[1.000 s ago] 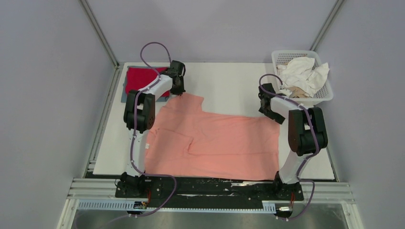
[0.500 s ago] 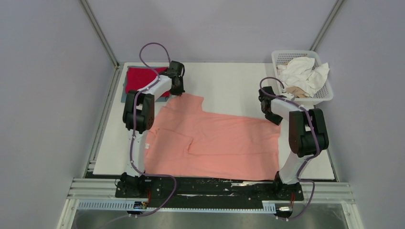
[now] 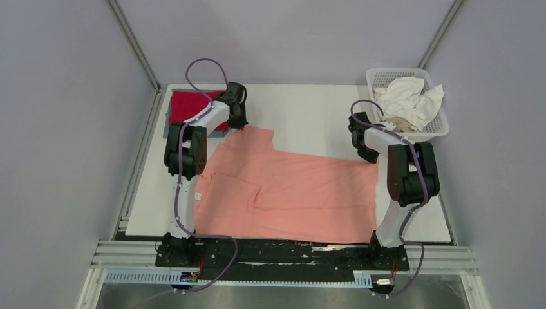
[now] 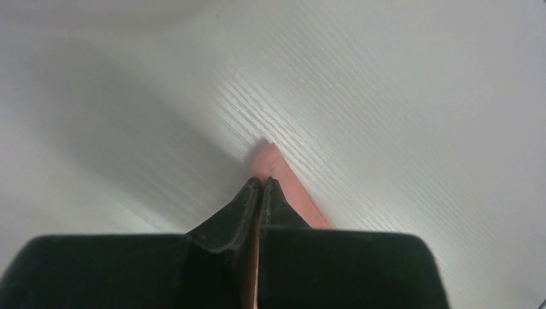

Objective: Fold and stack the t-shirts
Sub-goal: Grab the side of the flattened tshirt furthest away from the robot with both arms, then fold the other side of the tshirt into a rectangle

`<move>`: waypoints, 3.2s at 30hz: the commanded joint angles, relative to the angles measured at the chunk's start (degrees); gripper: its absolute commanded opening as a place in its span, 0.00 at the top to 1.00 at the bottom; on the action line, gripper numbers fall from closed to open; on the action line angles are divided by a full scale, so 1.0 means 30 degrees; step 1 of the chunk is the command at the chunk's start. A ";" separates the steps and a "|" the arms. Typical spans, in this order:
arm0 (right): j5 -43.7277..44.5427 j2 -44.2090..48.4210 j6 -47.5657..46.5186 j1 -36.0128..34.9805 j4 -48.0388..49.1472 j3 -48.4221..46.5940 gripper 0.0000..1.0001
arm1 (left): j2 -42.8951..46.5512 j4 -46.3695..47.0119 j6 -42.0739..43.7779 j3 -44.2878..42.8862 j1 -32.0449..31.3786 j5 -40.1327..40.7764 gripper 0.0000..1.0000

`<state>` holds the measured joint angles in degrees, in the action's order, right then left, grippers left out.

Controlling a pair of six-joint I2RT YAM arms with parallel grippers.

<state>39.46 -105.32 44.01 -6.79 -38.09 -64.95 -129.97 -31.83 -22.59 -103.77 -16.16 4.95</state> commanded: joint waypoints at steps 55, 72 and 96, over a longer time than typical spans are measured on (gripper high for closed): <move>-0.3150 1.0028 -0.2858 -0.0165 -0.0044 0.4341 1.00 | 2.2538 0.5181 -0.3604 2.0828 -0.2594 -0.1709 1.00; -0.3220 1.1736 -0.3054 -0.0168 -0.0862 0.4943 1.00 | 2.9066 0.2296 -0.5202 2.3692 -0.3222 -0.1860 1.00; -0.2171 1.0976 -0.0278 -0.0134 -0.2177 0.7146 0.95 | 3.1061 -0.2738 -0.8992 2.6482 -0.3299 -0.3893 0.91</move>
<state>30.59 -72.36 37.87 -7.18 -42.68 -46.26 -37.26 -35.48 -45.98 -25.82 -25.78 -3.22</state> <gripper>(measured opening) 0.022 0.062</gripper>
